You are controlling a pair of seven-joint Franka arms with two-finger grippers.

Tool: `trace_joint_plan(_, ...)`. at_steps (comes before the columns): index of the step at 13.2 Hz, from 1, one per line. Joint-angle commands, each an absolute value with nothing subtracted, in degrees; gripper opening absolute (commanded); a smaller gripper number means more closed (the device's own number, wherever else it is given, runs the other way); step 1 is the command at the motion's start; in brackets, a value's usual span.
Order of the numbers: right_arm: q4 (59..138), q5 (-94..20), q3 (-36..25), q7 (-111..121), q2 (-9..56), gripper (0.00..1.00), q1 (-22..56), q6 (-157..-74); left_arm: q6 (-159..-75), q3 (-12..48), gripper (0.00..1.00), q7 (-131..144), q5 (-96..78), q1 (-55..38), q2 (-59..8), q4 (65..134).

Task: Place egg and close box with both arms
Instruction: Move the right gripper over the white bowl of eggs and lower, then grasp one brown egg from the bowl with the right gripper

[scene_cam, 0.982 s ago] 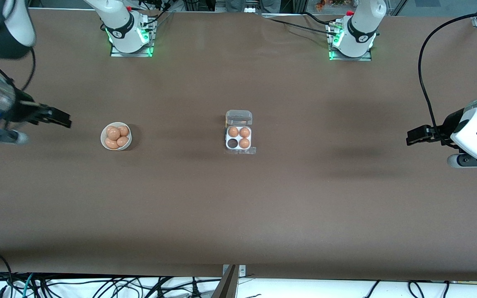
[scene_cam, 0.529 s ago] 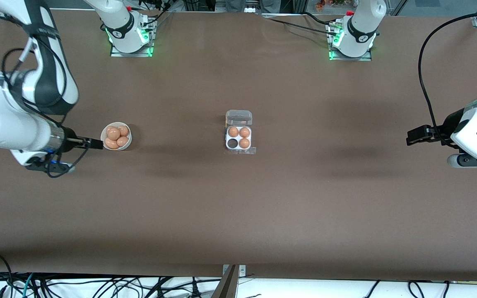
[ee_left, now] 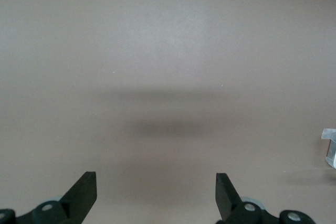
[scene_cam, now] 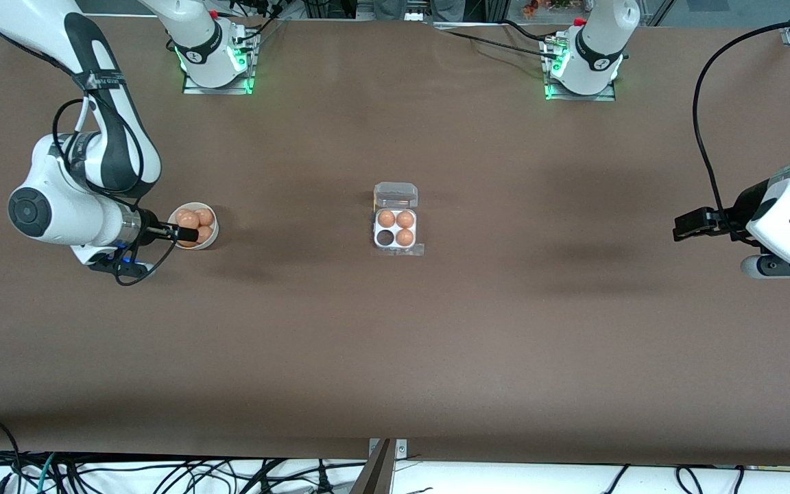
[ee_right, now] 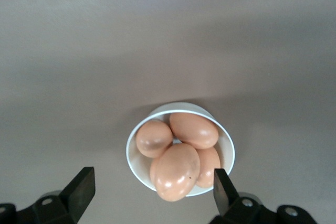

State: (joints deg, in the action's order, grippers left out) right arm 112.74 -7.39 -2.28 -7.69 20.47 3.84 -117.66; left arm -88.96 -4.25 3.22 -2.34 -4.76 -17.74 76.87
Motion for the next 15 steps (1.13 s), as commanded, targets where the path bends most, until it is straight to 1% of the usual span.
trace_joint_plan(1,114.3,-8.2,-2.2,-11.1,20.7,1.0,3.4,-118.3,-88.3,-4.3,1.0,3.4,-3.6,-4.6,-18.2,75.6)
trace_joint_plan(7,114.6,-8.2,-2.2,-12.2,23.9,1.0,3.3,-117.6,-88.3,-4.3,1.0,3.3,-3.6,-4.5,-18.2,75.6)
trace_joint_plan(11,114.3,-8.1,-2.2,-11.9,24.2,0.99,2.9,-116.5,-88.3,-4.3,1.0,3.3,-3.6,-4.5,-18.3,75.6)
trace_joint_plan(12,114.3,-8.1,-2.2,-11.9,24.6,0.98,2.7,-116.5,-88.3,-4.3,1.0,3.3,-3.6,-4.5,-18.3,75.6)
trace_joint_plan(15,114.0,-8.2,-2.2,-11.4,24.7,0.74,2.5,-116.5,-88.3,-4.3,1.0,3.3,-3.6,-4.6,-18.3,75.5)
